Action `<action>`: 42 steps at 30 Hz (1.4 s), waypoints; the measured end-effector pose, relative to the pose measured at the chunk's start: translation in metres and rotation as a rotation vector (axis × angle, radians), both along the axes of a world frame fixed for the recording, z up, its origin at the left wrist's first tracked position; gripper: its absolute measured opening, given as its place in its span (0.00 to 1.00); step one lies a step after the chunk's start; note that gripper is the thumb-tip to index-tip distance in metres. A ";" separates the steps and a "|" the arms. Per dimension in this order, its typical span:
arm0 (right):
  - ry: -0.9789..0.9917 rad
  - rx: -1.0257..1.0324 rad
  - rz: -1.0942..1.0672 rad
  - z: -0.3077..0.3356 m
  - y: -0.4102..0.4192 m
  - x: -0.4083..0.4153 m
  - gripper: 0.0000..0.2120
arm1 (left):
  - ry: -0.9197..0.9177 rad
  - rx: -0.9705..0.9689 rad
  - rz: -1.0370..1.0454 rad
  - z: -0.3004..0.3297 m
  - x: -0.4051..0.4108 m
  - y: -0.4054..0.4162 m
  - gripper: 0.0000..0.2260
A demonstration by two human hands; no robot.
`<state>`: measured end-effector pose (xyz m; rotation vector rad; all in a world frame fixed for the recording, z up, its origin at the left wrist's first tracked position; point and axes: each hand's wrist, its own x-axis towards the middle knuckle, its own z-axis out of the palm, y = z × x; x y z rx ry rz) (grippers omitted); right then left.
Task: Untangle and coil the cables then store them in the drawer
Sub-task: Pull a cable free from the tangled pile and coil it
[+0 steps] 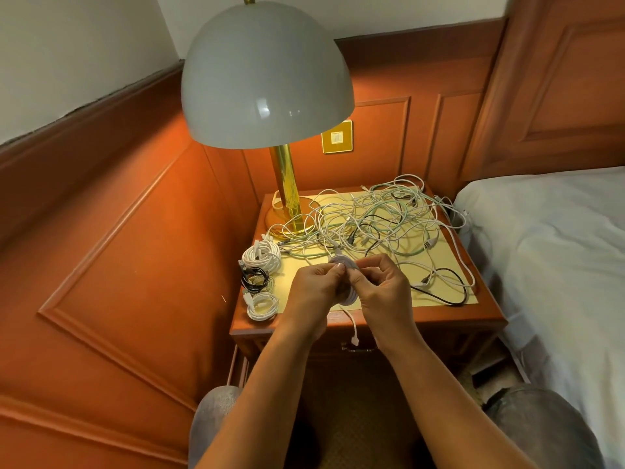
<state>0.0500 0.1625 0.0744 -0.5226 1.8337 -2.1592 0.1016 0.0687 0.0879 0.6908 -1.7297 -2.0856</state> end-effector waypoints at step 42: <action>0.700 0.693 0.172 0.020 0.027 -0.038 0.04 | -0.311 -0.717 -0.281 -0.014 0.011 -0.015 0.05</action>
